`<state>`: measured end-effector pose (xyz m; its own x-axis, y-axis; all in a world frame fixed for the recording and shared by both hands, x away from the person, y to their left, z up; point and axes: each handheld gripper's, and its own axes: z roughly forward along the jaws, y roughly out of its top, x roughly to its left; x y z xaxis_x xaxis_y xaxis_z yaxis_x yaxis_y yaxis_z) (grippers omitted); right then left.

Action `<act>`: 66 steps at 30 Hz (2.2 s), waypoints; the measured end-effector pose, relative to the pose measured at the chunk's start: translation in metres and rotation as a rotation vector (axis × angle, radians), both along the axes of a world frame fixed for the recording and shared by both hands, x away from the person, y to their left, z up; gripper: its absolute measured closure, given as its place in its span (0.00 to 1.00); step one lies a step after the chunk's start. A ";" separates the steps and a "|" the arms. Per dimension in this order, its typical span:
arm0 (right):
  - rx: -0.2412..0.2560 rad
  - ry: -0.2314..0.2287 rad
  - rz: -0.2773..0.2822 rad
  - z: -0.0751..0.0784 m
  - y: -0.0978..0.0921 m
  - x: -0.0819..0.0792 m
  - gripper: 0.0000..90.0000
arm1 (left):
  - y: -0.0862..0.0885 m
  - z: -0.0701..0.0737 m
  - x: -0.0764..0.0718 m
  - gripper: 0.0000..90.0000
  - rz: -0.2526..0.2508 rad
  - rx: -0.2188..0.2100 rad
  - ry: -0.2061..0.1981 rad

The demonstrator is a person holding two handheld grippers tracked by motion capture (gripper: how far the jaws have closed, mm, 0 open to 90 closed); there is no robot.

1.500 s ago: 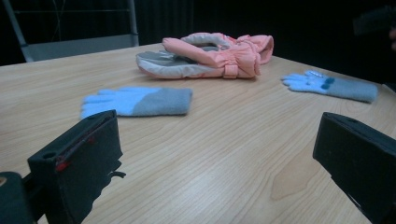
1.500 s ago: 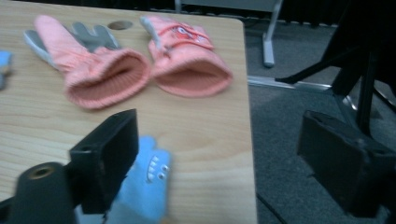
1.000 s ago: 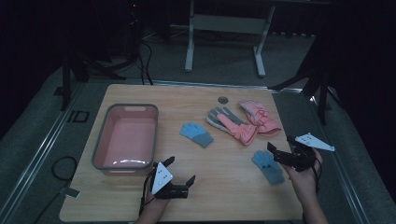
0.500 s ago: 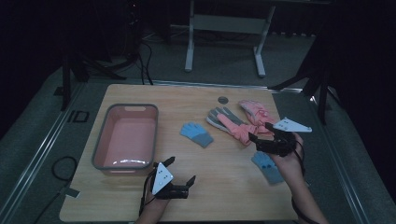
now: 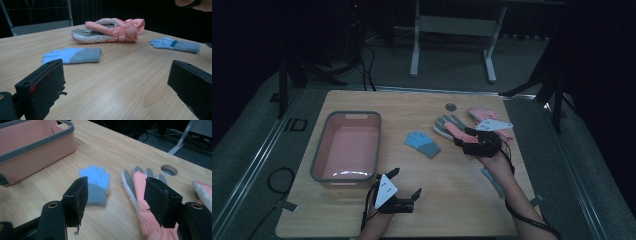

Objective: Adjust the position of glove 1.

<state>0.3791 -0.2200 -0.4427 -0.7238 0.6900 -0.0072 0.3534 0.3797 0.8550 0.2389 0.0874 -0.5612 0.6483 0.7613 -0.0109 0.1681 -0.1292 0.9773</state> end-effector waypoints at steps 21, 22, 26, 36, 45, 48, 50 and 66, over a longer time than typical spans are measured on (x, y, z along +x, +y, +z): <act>-0.074 0.070 0.110 -0.047 0.073 0.043 0.61 | 0.000 0.000 0.000 0.01 -0.008 -0.002 0.002; -0.080 0.077 0.114 -0.050 0.076 0.045 0.61 | 0.000 0.000 0.000 0.01 -0.008 -0.002 0.002; -0.104 0.113 0.129 -0.061 0.087 0.055 0.64 | 0.001 0.000 0.000 0.01 -0.009 -0.003 0.003; -0.144 0.135 0.147 -0.081 0.105 0.069 0.70 | 0.001 0.000 0.000 0.01 -0.014 -0.007 0.006; -0.181 0.165 0.138 -0.104 0.111 0.078 0.75 | 0.000 0.000 0.001 0.01 -0.013 -0.005 0.008; -0.155 0.180 0.127 -0.109 0.110 0.079 0.74 | 0.000 0.000 0.001 0.01 -0.014 -0.006 0.008; -0.145 0.178 0.123 -0.110 0.110 0.078 0.74 | 0.000 0.000 0.001 0.01 -0.013 -0.008 0.007; -0.050 0.218 -0.110 -0.082 0.110 0.054 0.98 | 0.001 0.000 0.001 0.01 -0.007 -0.011 0.010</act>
<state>0.4332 -0.1097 -0.5249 -0.6324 0.7676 0.1041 0.5688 0.3689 0.7351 0.2397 0.0880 -0.5612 0.6536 0.7564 -0.0254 0.1769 -0.1200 0.9769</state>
